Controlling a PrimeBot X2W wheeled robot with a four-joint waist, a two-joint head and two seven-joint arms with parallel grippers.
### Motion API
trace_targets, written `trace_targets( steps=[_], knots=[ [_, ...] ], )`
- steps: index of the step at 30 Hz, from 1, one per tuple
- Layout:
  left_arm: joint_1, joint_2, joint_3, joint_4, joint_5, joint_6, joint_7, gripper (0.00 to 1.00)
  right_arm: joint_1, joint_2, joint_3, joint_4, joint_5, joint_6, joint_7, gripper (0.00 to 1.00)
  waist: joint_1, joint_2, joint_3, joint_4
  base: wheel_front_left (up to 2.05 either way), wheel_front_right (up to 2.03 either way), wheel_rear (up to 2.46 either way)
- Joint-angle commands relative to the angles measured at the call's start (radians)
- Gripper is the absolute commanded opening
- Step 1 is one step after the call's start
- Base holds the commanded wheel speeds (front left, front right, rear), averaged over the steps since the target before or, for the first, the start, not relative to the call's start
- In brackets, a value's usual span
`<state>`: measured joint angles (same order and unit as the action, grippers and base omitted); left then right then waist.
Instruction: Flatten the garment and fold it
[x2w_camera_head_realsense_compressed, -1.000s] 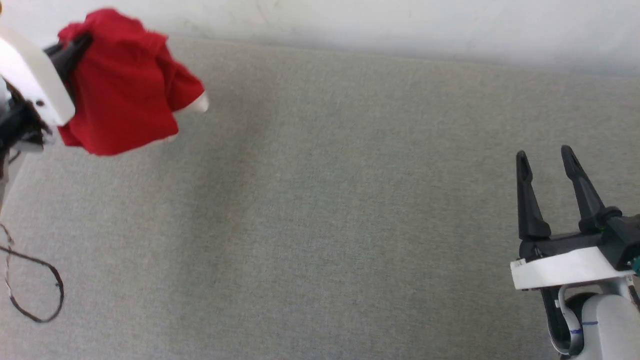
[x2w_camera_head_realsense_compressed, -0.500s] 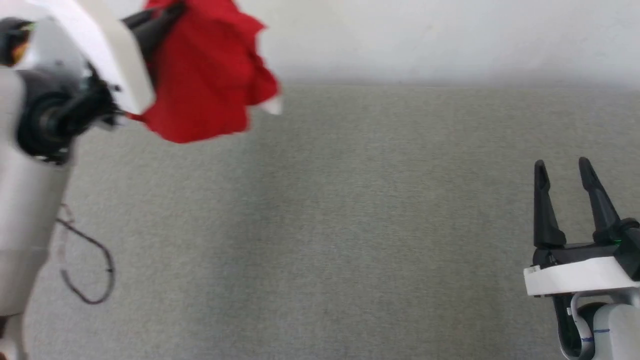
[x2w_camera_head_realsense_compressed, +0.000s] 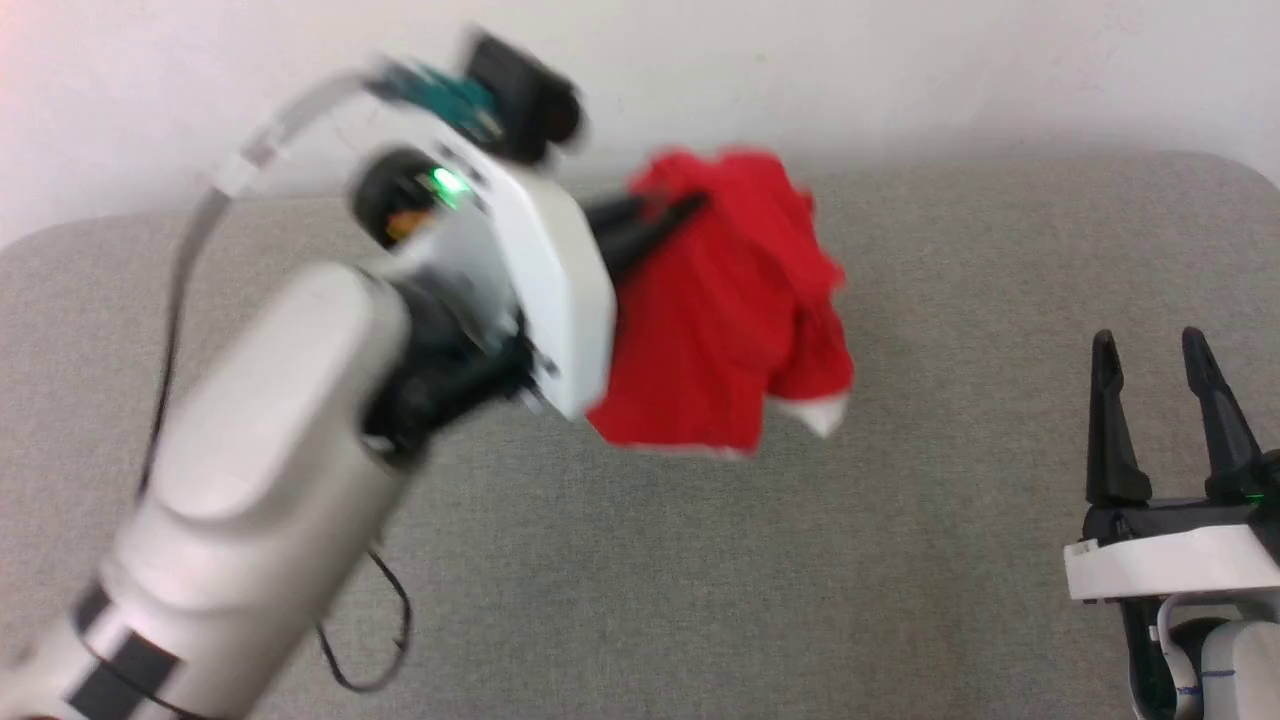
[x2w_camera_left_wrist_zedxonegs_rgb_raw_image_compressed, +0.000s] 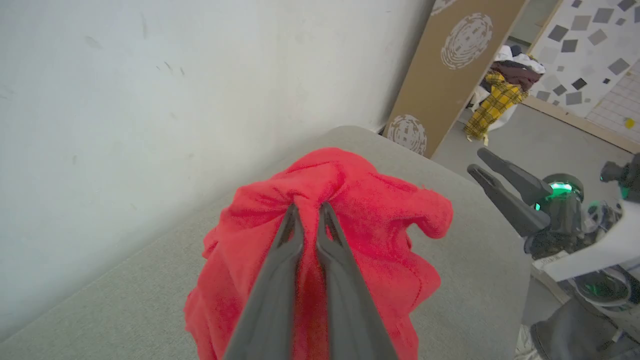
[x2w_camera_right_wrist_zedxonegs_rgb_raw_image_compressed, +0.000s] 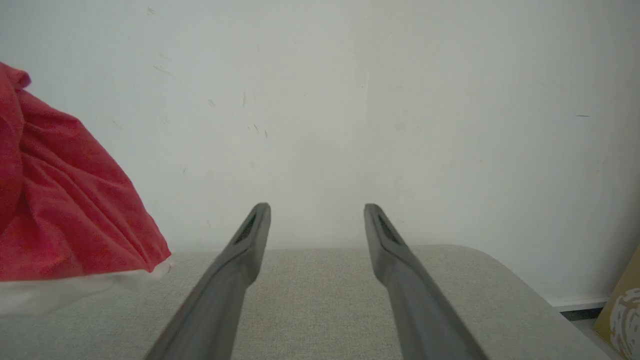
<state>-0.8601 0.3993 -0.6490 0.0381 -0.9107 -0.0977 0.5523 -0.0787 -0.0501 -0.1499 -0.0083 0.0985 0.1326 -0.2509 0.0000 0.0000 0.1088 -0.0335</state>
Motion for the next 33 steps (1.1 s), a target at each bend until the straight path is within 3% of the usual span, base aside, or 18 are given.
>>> trace_targets(
  steps=[1, 6, 11, 15, 16, 17, 18, 19, 26, 29, 33],
  knots=[
    [0.045, -0.019, -0.037, 0.007, 0.031, -0.01, -0.034, 0.0, 0.011, 0.0, 0.005, 0.003, 0.007, -0.002, -0.008, 1.0, 0.0, 0.0, -0.004, -0.007, 0.0, 0.0, 0.0],
    [0.116, -0.054, -0.14, 0.078, 0.115, -0.019, -0.115, 0.0, 0.019, 0.0, 0.019, 0.011, 0.014, -0.002, -0.009, 1.0, 0.0, 0.0, -0.009, -0.017, 0.0, 0.0, 0.0],
    [0.224, -0.113, -0.232, 0.24, 0.184, -0.008, -0.215, 0.0, 0.02, 0.0, 0.037, 0.017, 0.019, -0.002, -0.01, 1.0, 0.0, 0.0, -0.009, -0.035, 0.0, 0.0, 0.0],
    [0.28, -0.167, -0.245, 0.346, 0.187, 0.012, -0.288, 0.0, 0.021, 0.0, 0.039, 0.018, 0.019, -0.002, -0.01, 1.0, 0.0, 0.0, -0.009, -0.042, 0.0, 0.0, 0.0],
    [0.285, -0.178, -0.242, 0.362, 0.185, 0.013, -0.307, 0.09, 0.023, 0.0, 0.037, 0.017, 0.018, -0.002, -0.01, 1.0, 0.0, 0.0, -0.009, -0.042, 0.0, 0.0, 0.0],
    [0.286, -0.187, -0.24, 0.373, 0.184, 0.012, -0.323, 0.26, 0.026, 0.0, 0.033, 0.017, 0.017, -0.002, -0.01, 1.0, 0.0, 0.0, -0.01, -0.039, 0.0, 0.0, 0.0],
    [0.283, -0.194, -0.239, 0.378, 0.185, 0.011, -0.339, 0.55, 0.028, 0.0, 0.028, 0.016, 0.015, -0.002, -0.01, 1.0, 0.0, 0.0, -0.01, -0.035, 0.0, 0.0, 0.0],
    [0.278, -0.198, -0.234, 0.379, 0.187, 0.01, -0.357, 1.0, 0.029, 0.0, 0.024, 0.018, 0.013, -0.002, -0.01, 1.0, 0.0, 0.0, -0.01, -0.03, 0.0, 0.0, 0.0],
    [0.259, -0.177, -0.168, 0.293, 0.188, 0.032, -0.469, 1.0, 0.032, 0.0, 0.018, 0.026, 0.015, -0.002, -0.011, 1.0, 0.0, 0.0, -0.019, 0.009, 0.0, 0.0, 0.0],
    [0.286, -0.14, -0.111, 0.219, 0.191, 0.081, -0.538, 1.0, 0.031, 0.0, 0.022, 0.028, 0.018, -0.002, -0.011, 1.0, 0.0, 0.0, -0.023, 0.019, 0.0, 0.0, 0.0],
    [0.371, -0.059, -0.032, 0.128, 0.236, 0.179, -0.675, 1.0, 0.039, 0.0, 0.025, 0.025, 0.02, -0.002, -0.011, 1.0, 0.0, 0.0, -0.028, 0.026, 0.0, 0.0, 0.0]
  ],
)
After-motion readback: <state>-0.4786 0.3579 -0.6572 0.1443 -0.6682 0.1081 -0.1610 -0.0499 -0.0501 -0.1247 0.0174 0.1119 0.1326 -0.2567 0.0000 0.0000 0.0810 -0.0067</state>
